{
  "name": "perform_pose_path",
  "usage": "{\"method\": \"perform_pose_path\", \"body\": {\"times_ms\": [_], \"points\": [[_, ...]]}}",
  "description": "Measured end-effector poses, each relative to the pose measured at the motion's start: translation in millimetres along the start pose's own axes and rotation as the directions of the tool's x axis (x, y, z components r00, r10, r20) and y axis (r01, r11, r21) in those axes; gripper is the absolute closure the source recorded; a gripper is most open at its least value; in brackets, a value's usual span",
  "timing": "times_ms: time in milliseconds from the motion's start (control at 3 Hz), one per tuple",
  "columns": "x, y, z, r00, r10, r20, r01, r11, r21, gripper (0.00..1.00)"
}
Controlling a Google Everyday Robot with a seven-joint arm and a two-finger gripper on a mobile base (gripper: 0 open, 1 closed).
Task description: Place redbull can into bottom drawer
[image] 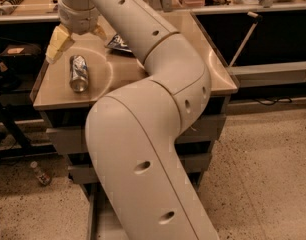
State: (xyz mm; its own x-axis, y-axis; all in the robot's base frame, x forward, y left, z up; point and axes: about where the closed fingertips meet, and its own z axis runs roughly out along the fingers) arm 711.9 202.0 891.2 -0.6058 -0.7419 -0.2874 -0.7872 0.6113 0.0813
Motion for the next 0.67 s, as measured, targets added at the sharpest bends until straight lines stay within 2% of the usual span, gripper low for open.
{"method": "perform_pose_path", "body": {"times_ms": [333, 667], "points": [[-7, -14, 35, 0.997, 0.069, -0.018, -0.069, 0.9973, -0.022, 0.0], [-18, -15, 39, 0.997, 0.068, 0.019, -0.068, 0.9975, -0.02, 0.0]]}}
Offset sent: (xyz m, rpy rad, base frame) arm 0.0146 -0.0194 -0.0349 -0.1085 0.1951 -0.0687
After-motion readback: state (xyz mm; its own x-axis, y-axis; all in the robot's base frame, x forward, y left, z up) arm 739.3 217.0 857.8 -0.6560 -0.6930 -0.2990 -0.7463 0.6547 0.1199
